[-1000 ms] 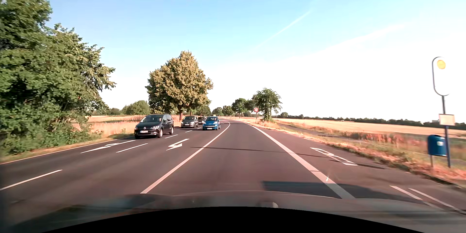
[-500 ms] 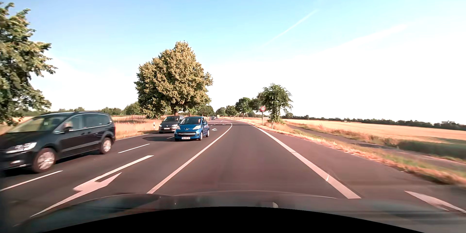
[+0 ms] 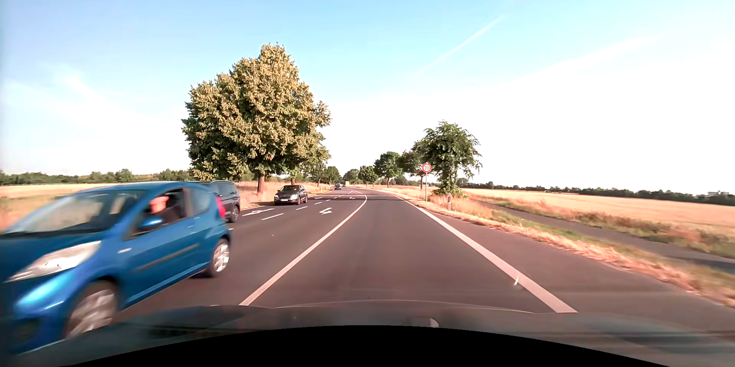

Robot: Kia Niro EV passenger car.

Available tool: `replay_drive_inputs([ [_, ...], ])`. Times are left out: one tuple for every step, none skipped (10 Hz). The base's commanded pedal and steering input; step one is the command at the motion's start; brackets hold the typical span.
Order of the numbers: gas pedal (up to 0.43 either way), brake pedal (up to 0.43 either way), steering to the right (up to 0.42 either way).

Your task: Follow the waypoints while adhering to traffic rules and regulations

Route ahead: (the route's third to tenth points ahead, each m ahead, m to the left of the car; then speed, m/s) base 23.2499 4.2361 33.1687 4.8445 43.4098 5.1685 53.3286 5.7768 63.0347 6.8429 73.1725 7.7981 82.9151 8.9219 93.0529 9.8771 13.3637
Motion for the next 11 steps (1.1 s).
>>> replay_drive_inputs([
  [0.299,0.000,-0.011],
  [0.299,0.000,-0.010],
  [0.299,0.000,-0.010],
  [0.299,0.000,-0.010],
  [0.299,0.000,-0.010],
  [0.299,0.000,-0.010],
  [0.299,0.000,-0.010],
  [0.299,0.000,-0.010],
  [0.299,0.000,-0.010],
  [0.299,0.000,-0.010],
  [0.299,0.000,-0.010],
])
